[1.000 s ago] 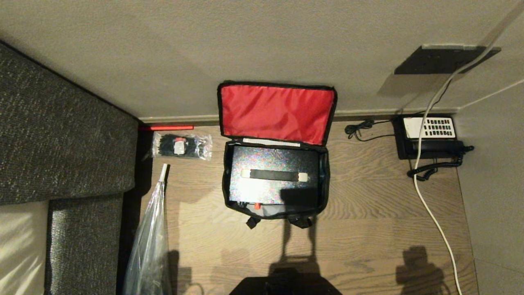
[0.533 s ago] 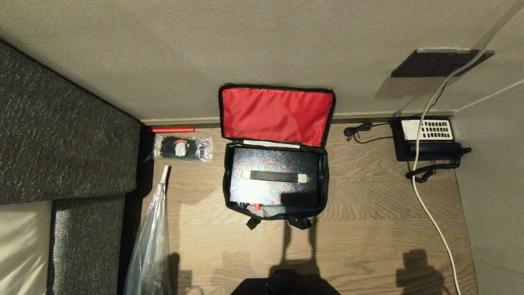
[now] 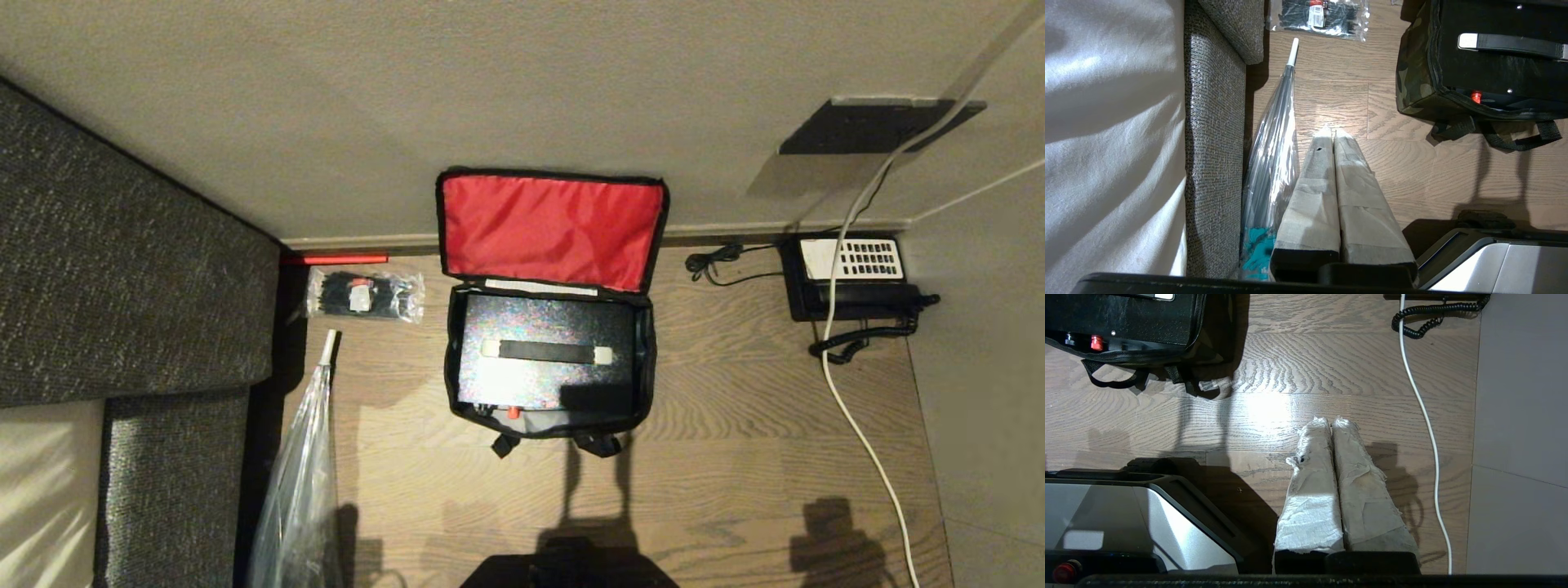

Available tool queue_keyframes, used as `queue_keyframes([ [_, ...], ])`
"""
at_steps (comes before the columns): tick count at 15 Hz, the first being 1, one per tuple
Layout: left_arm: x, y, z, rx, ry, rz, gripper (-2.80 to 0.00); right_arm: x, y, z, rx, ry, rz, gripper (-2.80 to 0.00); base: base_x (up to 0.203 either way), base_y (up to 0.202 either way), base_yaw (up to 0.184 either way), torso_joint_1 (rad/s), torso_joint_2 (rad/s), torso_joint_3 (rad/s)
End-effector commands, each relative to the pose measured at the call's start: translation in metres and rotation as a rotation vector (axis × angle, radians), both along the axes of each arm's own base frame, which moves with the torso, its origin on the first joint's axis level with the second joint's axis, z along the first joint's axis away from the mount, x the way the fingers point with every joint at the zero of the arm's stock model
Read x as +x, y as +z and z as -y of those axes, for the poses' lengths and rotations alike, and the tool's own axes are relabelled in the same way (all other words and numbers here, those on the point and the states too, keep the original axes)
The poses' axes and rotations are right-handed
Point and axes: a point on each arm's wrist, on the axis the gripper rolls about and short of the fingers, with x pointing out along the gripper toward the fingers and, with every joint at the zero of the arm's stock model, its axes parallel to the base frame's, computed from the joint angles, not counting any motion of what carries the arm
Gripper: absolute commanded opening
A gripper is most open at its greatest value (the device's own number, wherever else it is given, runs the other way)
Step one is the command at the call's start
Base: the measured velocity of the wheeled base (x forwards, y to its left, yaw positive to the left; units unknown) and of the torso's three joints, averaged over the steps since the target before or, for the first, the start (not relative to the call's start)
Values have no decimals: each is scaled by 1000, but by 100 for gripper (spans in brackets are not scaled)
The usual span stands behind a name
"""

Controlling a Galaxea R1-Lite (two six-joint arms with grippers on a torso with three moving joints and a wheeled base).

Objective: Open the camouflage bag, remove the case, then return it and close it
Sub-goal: Grip the handle

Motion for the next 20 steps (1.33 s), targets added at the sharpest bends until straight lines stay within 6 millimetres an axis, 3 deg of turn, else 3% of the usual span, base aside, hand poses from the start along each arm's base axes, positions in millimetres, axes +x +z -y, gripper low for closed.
queue_keyframes([
  [1,0,-1,0,1,1,-2,-280,0,0,0,0,1,1,-280,0,0,0,0,0,0],
  [10,0,-1,0,1,1,1,-280,0,1,0,-43,10,7,-280,0,0,0,0,0,0],
  [12,0,-1,0,2,1,1,-280,-6,18,0,-23,3,63,-280,0,0,0,0,0,0],
  [14,0,-1,0,2,1,1,-280,-30,52,0,-13,9,102,-280,0,0,0,0,0,0],
  [17,0,-1,0,1,1,1,-280,-92,103,0,2,44,169,-280,0,0,0,0,0,0],
  [18,0,-1,0,1,1,1,-280,-102,106,0,9,55,159,-280,0,0,0,0,0,0],
  [20,0,-1,0,1,1,1,-280,-104,100,-1,36,86,-68,-280,0,0,0,0,0,0],
])
